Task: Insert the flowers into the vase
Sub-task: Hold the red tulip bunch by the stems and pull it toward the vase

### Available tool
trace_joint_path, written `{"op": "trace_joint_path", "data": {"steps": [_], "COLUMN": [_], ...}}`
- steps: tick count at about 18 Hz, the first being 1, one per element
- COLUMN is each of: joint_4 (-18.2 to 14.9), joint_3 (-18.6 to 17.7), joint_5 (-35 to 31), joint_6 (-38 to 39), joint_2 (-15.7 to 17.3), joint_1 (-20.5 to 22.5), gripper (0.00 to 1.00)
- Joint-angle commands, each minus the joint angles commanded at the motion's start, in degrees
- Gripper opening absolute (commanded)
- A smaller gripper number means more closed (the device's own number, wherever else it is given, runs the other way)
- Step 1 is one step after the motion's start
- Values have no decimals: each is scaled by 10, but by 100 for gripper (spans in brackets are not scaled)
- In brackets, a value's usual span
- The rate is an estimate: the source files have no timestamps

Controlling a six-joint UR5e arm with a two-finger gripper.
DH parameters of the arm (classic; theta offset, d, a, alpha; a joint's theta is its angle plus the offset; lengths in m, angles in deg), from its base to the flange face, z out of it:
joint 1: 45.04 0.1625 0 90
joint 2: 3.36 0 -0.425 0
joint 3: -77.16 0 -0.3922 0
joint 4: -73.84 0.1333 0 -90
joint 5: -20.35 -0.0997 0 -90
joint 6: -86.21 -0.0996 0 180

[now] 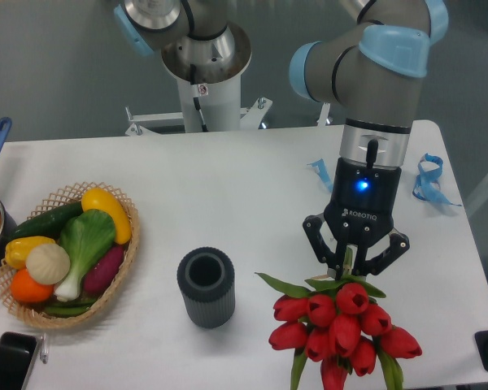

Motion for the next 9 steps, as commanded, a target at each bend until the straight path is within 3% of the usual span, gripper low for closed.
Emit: {"op": "trace_joint_path", "data": {"steps": [9], "joint_4": [0], "joint_3": [0], "joint_5": [-1], "joint_6": [-1], "joint_2": [-10], "joint_1": [-11], "gripper": [20]}}
